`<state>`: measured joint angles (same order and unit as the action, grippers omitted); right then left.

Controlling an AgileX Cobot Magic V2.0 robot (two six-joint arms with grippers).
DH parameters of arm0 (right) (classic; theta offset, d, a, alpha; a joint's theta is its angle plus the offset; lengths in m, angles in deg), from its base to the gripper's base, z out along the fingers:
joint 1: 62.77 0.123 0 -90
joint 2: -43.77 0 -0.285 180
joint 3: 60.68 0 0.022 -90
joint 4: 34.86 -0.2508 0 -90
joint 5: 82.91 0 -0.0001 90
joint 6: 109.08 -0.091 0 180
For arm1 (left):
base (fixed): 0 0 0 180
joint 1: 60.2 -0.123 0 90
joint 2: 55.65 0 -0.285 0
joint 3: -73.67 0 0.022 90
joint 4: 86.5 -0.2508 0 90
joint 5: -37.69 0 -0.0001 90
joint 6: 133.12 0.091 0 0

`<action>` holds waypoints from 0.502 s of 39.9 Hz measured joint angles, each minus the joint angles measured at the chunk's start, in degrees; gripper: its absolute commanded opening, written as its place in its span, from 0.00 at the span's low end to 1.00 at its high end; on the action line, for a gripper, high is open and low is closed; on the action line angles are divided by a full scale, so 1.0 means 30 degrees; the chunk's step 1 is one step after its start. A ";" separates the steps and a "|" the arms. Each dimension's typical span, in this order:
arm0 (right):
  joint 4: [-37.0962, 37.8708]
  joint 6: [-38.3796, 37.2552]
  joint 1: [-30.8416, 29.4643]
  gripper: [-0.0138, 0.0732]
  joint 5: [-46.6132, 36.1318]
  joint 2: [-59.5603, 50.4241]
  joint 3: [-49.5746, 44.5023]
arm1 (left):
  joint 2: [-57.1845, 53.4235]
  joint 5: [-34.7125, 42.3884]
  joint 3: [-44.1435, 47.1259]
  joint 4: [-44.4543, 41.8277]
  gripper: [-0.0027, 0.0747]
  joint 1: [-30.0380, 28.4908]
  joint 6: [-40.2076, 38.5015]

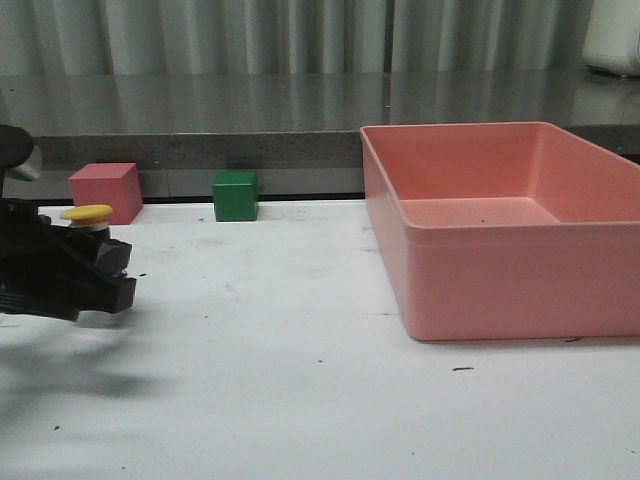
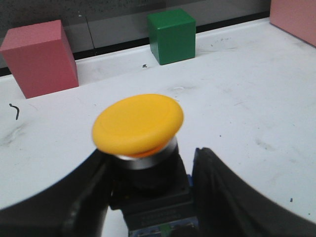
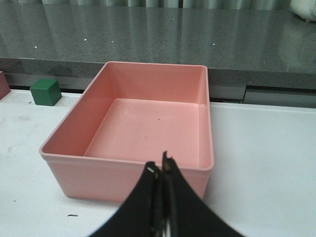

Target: Place and stand button with both arms

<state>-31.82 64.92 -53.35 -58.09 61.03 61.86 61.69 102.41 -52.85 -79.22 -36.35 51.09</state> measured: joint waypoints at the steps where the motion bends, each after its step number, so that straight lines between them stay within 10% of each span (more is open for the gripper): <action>1: 0.0000 0.0000 0.0000 0.08 0.0000 0.0000 0.0000 | 0.0000 0.0000 0.0000 0.0000 0.31 0.0000 0.0000; 12: 0.0000 0.0000 0.0000 0.08 0.0000 0.0000 0.0000 | 0.0000 -0.0292 0.0000 0.0000 0.33 0.0000 0.0000; 20: 0.0000 0.0000 0.0000 0.08 0.0000 0.0000 0.0000 | 0.0000 -0.0206 0.0000 0.0000 0.59 0.0000 0.0000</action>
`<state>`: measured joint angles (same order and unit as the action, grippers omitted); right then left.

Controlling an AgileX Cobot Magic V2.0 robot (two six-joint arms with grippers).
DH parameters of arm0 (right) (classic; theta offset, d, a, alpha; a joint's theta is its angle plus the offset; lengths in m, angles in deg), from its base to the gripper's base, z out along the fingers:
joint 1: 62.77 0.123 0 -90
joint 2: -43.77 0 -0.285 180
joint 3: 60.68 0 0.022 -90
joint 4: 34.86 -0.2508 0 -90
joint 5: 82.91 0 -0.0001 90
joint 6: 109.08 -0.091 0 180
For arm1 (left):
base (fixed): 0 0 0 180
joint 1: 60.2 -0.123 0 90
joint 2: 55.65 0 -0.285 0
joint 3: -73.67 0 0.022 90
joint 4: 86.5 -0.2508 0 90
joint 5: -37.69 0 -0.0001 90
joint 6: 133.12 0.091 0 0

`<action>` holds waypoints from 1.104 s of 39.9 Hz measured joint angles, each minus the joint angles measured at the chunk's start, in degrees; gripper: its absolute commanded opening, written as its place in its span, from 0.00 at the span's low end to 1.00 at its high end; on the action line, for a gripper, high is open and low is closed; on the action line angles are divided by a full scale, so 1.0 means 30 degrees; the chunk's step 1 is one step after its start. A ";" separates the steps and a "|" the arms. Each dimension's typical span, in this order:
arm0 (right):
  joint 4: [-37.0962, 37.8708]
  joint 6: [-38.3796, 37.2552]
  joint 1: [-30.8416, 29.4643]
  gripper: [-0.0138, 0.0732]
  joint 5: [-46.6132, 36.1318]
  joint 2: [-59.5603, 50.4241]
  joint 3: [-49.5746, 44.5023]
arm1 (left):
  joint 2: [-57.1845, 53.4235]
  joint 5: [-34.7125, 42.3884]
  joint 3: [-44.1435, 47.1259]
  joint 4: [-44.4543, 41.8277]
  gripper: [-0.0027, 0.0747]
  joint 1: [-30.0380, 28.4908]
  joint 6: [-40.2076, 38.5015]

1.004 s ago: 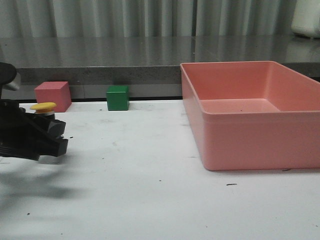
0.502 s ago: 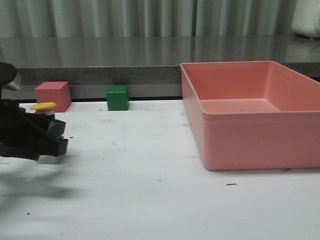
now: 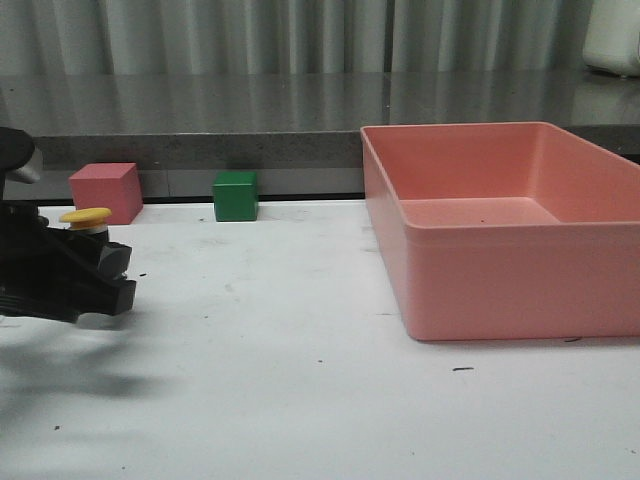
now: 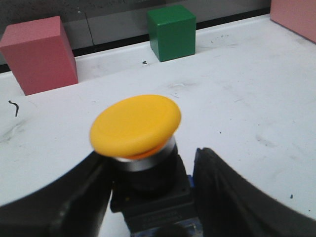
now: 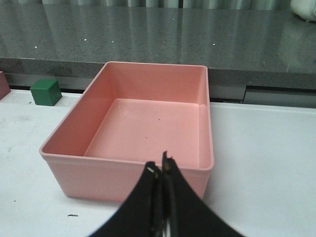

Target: Place and stand button with both arms

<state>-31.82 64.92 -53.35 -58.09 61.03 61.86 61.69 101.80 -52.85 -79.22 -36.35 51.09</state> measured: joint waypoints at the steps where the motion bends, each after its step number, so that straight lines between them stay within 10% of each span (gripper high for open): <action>1: 0.0000 0.0000 0.0000 0.08 0.0000 0.0000 0.0000 | 0.0000 0.0000 0.0000 0.0000 0.61 0.0000 0.0000; 44: 0.0000 0.0000 0.0000 0.08 0.0000 0.0000 0.0000 | -0.2176 0.0003 0.0000 0.0614 0.63 0.0261 0.0000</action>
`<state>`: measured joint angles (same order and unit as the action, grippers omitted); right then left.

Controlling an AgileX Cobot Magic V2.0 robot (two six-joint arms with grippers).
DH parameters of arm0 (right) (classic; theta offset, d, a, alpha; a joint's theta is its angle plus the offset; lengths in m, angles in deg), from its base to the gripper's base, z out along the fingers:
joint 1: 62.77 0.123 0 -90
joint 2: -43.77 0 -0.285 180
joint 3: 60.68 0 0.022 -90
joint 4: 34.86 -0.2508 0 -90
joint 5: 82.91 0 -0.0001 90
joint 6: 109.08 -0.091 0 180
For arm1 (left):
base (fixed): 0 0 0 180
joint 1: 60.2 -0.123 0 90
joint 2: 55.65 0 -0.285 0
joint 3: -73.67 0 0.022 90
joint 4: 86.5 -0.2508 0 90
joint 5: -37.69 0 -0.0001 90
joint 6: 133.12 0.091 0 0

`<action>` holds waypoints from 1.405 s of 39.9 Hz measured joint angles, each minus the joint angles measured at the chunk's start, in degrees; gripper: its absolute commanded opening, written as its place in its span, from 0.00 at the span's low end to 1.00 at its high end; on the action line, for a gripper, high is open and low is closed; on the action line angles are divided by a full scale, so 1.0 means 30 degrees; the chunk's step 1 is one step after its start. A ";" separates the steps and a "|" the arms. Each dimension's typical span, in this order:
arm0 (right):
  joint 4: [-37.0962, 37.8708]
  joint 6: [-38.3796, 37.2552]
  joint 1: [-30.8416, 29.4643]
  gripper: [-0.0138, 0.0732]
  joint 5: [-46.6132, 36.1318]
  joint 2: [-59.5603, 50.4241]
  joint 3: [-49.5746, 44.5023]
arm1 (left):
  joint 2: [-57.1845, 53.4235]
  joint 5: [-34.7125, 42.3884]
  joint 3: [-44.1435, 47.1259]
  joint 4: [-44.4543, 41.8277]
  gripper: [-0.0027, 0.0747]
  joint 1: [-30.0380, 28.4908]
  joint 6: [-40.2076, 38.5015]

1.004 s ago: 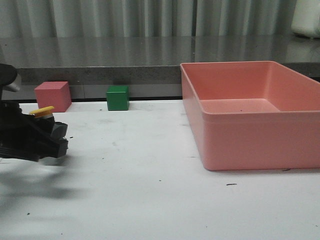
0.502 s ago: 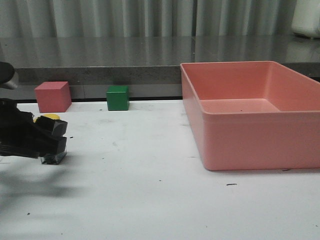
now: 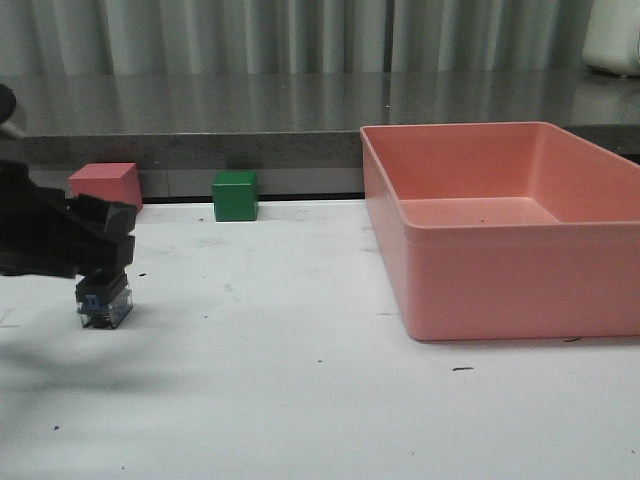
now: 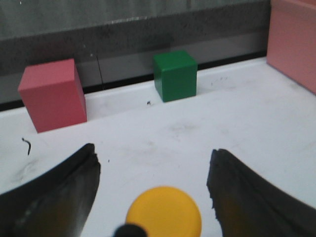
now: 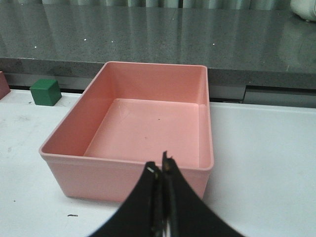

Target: Place and stand button with both arms

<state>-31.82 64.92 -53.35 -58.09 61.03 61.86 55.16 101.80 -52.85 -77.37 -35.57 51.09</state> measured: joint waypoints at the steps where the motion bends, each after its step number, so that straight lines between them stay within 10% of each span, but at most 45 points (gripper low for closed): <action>1: 0.0000 0.0000 0.0000 0.08 0.0000 0.0000 0.0000 | -0.0464 -0.0292 0.0000 0.0000 0.63 0.0000 0.0000; 24: 0.0000 0.0000 0.0000 0.08 0.0000 0.0000 0.0000 | -1.3543 -1.4977 -0.1970 0.0046 0.61 0.0000 0.0000; 40: 0.0000 0.0000 0.0000 0.08 0.0000 0.0000 0.0000 | -2.3713 -2.5198 -0.1970 0.0046 0.09 0.0000 0.0000; 56: 0.0000 0.0000 0.0000 0.08 0.0000 0.0000 0.0000 | -3.0983 -3.2262 -0.1970 -0.0015 0.01 0.0000 0.0000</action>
<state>-31.82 64.92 -53.35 -58.09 61.03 61.86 -37.79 5.02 -58.76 -77.42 -35.57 51.09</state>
